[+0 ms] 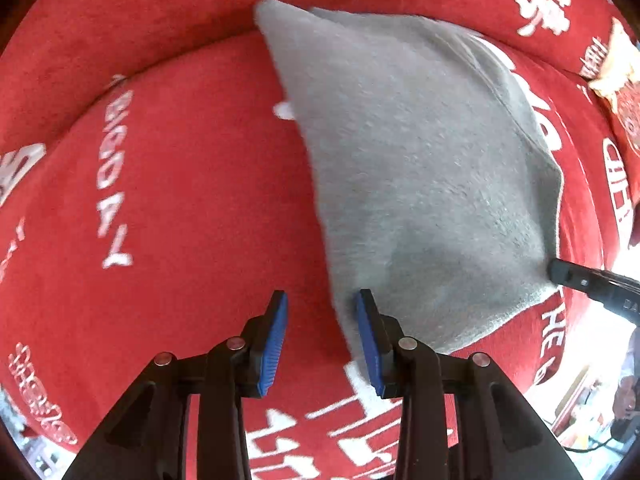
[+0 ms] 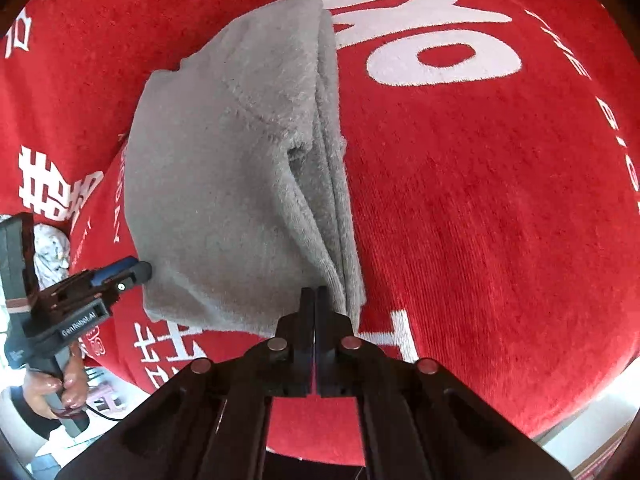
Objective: Fold small clothes
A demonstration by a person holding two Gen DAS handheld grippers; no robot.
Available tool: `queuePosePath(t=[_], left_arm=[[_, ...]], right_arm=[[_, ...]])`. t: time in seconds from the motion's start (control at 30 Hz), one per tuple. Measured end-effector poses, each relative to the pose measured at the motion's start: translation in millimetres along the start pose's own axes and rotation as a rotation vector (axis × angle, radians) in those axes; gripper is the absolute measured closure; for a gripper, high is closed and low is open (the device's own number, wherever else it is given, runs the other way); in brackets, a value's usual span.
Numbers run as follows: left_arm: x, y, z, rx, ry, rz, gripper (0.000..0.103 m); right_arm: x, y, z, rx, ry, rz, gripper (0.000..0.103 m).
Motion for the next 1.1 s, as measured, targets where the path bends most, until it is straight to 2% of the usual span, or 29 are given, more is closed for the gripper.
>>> queuePosePath(t=[0.17, 0.23, 0.3, 0.33, 0.37, 0.43, 0.5, 0.53, 0.57, 0.6, 0.63, 0.7, 0.73, 0.77, 0.83, 1.1], left_arm=[[-23.4, 23.1, 22.1, 0.062, 0.05, 0.073, 0.066], [-29.7, 37.4, 25.2, 0.077, 0.049, 0.113, 0.066], [-34.9, 50.8, 27.8, 0.094, 0.032, 0.152, 0.066], [-37.5, 57.9, 28.2, 0.109, 0.023, 0.171, 0.066], [-37.0, 65.6, 28.5, 0.123, 0.015, 0.183, 0.066], [-34.4, 77.5, 25.1, 0.139, 0.012, 0.193, 0.066], [-28.7, 87.7, 16.6, 0.13, 0.013, 0.198, 0.066], [-27.4, 92.1, 10.7, 0.124, 0.008, 0.197, 0.066], [-24.8, 93.9, 5.6, 0.119, 0.015, 0.194, 0.066], [-23.1, 94.4, 1.2, 0.115, 0.034, 0.19, 0.066], [-23.1, 95.5, -0.4, 0.115, 0.041, 0.188, 0.066], [-22.4, 96.1, -2.2, 0.117, 0.044, 0.193, 0.061], [-22.9, 96.3, -1.2, 0.118, 0.062, 0.197, 0.049], [-24.2, 96.2, -0.5, 0.118, 0.077, 0.199, 0.047], [-24.8, 95.7, -0.1, 0.108, 0.073, 0.196, 0.047], [-31.4, 88.4, 4.3, 0.083, 0.087, 0.207, 0.047]], right_arm=[[-0.8, 28.4, 31.8, 0.09, 0.05, -0.072, 0.099], [2.3, 46.9, 38.3, 0.11, 0.091, -0.106, 0.099], [3.3, 69.3, 36.6, 0.108, 0.121, -0.13, 0.094], [2.6, 77.2, 34.9, 0.1, 0.134, -0.135, 0.083], [1.1, 87.0, 30.6, 0.094, 0.148, -0.14, 0.063], [-5.7, 101.5, 20.8, 0.096, 0.155, -0.142, 0.047], [-9.7, 112.3, 6.8, 0.076, 0.145, -0.142, 0.047], [-10.9, 116.4, 1.0, 0.061, 0.155, -0.145, 0.051], [-12.7, 119.0, -3.7, 0.047, 0.167, -0.142, 0.074], [-14.9, 120.5, -8.2, 0.033, 0.157, -0.127, 0.092], [-15.1, 121.8, -8.8, 0.035, 0.129, -0.105, 0.095], [-14.1, 121.6, -14.1, 0.05, 0.073, -0.052, 0.095], [-10.0, 121.0, -18.8, 0.046, 0.063, -0.052, 0.095], [-9.1, 120.2, -20.7, 0.047, 0.08, -0.071, 0.095], [-5.5, 119.2, -17.6, 0.048, 0.117, -0.102, 0.094], [1.6, 107.4, 11.7, 0.07, 0.114, -0.116, 0.093]])
Point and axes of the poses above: each gripper's, at about its wrist camera, not at the fingertips, and z roughly against the way its jaws point, x to its right, y to its top, the point moved 4 cm from there along -z, roughly the way its jaws point, and after that the axes turned 4 degrees about -z, right-handed, at the moved point
